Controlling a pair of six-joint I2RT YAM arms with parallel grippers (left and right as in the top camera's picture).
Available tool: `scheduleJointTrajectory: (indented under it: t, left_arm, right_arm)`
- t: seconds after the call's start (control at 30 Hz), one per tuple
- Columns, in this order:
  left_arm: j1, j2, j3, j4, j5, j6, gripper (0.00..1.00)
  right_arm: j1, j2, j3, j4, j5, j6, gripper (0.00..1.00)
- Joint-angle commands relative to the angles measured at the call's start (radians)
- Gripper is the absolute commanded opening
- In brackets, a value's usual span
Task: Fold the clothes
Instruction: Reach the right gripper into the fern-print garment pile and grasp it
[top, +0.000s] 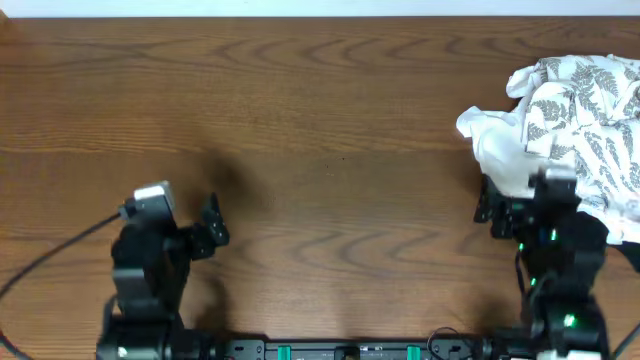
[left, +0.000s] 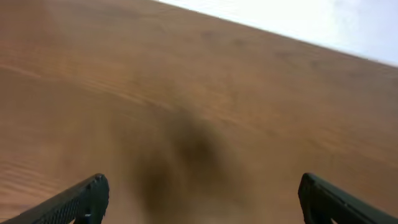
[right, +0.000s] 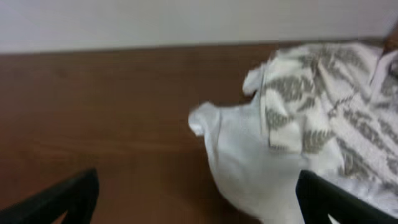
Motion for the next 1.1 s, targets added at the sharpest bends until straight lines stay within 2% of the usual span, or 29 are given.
scheduleJointTrajectory:
  t: [0.0, 0.17, 0.3, 0.43, 0.5, 0.8, 1.07]
  left_arm:
    - [-0.001, 0.131, 0.146, -0.109, 0.004, -0.005, 0.98]
    - [-0.001, 0.274, 0.305, -0.297, 0.024, -0.006, 0.98]
    - [-0.001, 0.311, 0.34, -0.342, 0.068, -0.006, 0.98]
    - [-0.001, 0.312, 0.34, -0.341, 0.067, -0.026, 0.98]
    - [-0.001, 0.315, 0.34, -0.342, 0.067, -0.029, 0.98]
    - [-0.001, 0.323, 0.34, -0.343, 0.067, -0.041, 0.98]
    - [-0.001, 0.323, 0.34, -0.349, 0.067, -0.041, 0.98]
  right_arm:
    - [-0.01, 0.18, 0.18, -0.131, 0.014, 0.005, 0.99]
    - [-0.011, 0.432, 0.459, -0.413, -0.001, 0.006, 0.99]
    - [-0.013, 0.54, 0.574, -0.484, 0.024, -0.002, 0.99]
    - [-0.057, 0.584, 0.583, -0.478, 0.278, 0.095, 0.99]
    - [-0.113, 0.608, 0.583, -0.473, 0.344, 0.111, 0.99]
    - [-0.435, 0.798, 0.583, -0.36, 0.33, 0.069, 0.97]
    - [-0.501, 0.966, 0.583, -0.31, 0.303, 0.065, 0.97]
